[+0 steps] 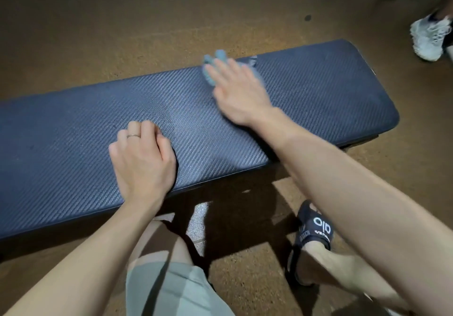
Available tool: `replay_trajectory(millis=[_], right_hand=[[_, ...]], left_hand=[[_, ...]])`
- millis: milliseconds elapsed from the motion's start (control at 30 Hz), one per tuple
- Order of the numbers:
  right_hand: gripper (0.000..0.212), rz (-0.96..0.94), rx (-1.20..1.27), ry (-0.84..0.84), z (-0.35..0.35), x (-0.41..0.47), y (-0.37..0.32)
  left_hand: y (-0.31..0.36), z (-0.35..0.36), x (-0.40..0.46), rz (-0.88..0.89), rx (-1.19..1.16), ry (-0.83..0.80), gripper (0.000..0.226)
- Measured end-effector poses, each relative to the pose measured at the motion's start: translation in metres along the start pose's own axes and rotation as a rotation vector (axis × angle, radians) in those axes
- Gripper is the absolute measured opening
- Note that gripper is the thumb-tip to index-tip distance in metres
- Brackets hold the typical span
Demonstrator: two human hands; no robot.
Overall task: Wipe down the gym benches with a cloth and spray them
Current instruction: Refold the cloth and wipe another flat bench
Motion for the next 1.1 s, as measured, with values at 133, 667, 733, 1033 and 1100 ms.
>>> replay_trajectory(millis=[133, 667, 733, 1033, 1100], right_hand=[[0.066, 0.31, 0.002, 0.01, -0.006, -0.02, 0.101], [0.016, -0.055, 0.225, 0.289, -0.03, -0.092, -0.052], [0.011, 0.089, 0.315, 0.321, -0.043, -0.093, -0.042], [0.037, 0.72, 0.599, 0.236, -0.039, -0.124, 0.048], [0.049, 0.511, 0.323, 0.384, -0.047, -0.125, 0.03]], left_hand=[[0.001, -0.001, -0.001, 0.003, -0.002, -0.005, 0.021], [0.003, -0.002, 0.0, 0.01, 0.014, -0.024, 0.024], [0.002, -0.002, 0.0, 0.012, 0.0, -0.023, 0.024], [0.001, -0.002, 0.0, 0.007, -0.004, -0.022, 0.025], [0.002, -0.002, 0.001, 0.006, -0.007, -0.023, 0.024]])
Point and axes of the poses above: each hand's wrist, its own x-axis towards the middle knuckle, its own z-axis out of the palm, y = z × x, the point moved 7 cm from there along x, towards the middle knuckle, and after that the axes turned 2 degrees about x, right-handed, at the moved point
